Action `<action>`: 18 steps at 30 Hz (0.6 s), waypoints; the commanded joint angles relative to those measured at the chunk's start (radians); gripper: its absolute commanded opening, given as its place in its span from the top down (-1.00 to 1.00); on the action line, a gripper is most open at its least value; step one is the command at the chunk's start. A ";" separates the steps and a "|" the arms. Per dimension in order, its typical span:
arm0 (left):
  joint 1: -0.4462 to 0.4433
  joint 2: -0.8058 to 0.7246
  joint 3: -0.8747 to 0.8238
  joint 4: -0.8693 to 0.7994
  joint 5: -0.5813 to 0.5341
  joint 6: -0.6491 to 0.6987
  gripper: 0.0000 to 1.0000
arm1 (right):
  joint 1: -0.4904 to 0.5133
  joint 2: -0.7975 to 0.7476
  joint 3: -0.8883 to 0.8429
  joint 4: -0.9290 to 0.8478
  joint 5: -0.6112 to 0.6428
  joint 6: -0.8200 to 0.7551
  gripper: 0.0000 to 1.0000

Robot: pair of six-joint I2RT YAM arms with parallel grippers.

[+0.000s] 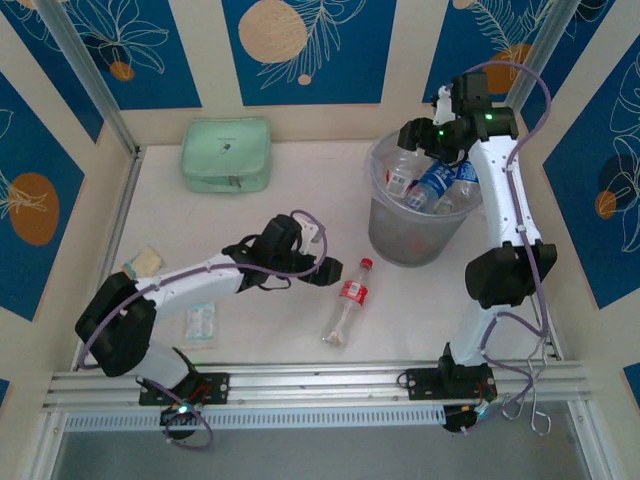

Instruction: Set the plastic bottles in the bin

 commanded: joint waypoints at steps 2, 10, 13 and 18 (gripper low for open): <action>-0.072 -0.004 0.013 -0.056 -0.020 0.002 -0.99 | -0.010 -0.091 0.033 -0.033 0.020 -0.007 -0.56; -0.166 0.016 -0.007 -0.154 -0.105 -0.012 -0.99 | -0.019 -0.177 0.004 -0.025 -0.036 0.002 -0.56; -0.188 0.011 -0.036 -0.134 -0.116 -0.033 -0.99 | -0.023 -0.252 -0.074 0.021 -0.113 0.016 -0.55; -0.223 0.075 -0.007 -0.116 -0.108 -0.040 -0.99 | -0.033 -0.360 -0.218 0.103 -0.208 0.049 -0.55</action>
